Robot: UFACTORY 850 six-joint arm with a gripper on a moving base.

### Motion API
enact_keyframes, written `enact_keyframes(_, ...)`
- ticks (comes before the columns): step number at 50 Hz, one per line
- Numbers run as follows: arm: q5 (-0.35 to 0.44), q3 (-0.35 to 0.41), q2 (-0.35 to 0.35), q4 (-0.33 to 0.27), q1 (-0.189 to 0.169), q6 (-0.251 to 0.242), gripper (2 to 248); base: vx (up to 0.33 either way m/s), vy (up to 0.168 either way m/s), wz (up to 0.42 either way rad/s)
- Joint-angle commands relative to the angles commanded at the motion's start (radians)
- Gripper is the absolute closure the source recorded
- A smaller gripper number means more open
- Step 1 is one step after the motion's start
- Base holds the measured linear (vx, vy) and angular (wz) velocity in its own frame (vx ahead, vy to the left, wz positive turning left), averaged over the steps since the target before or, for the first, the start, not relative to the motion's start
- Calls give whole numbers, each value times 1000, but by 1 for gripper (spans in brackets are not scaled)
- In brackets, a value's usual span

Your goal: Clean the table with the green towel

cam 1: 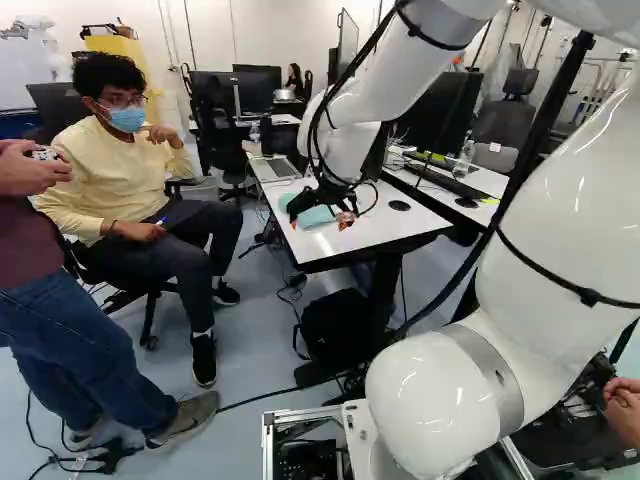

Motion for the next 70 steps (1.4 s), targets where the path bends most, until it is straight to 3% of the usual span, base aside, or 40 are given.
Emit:
enact_keyframes(19,38,-11,-7,-26,-6,0,3,0,0,0)
enact_keyframes(28,105,-31,-27,-99,-8,0,3,0,0,0)
enact_keyframes(47,179,-132,-160,-293,-21,0,3,0,0,0)
enact_keyframes(55,179,-163,-190,-356,-4,0,3,0,0,0)
enact_keyframes(70,178,-184,-209,-372,43,0,3,0,0,0)
